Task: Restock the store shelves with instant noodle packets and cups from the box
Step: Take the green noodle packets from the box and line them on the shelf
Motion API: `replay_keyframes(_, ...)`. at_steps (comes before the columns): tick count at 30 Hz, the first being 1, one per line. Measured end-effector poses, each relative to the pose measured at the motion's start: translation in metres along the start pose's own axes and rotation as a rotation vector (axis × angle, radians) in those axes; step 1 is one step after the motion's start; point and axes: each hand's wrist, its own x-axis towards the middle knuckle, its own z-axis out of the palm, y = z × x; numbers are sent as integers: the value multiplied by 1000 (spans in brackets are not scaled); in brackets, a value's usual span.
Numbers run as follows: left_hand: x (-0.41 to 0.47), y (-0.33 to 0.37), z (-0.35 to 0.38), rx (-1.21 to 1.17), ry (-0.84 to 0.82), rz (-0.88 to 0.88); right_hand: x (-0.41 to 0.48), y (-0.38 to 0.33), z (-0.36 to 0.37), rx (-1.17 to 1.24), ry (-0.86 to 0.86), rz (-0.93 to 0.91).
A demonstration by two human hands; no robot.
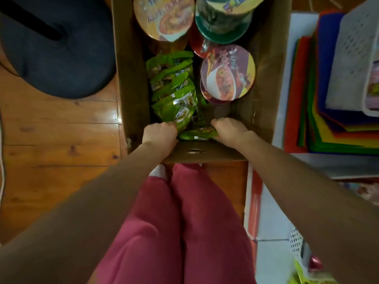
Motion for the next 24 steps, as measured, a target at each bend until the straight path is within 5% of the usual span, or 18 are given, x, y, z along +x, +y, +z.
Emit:
replay_keyframes(11, 28, -2, 29, 28, -17, -12, 61, -9, 34, -102, -109, -5)
replay_keyframes(24, -50, -9, -51, -54, 94, -26, -40, -15, -22, -117, -15, -48)
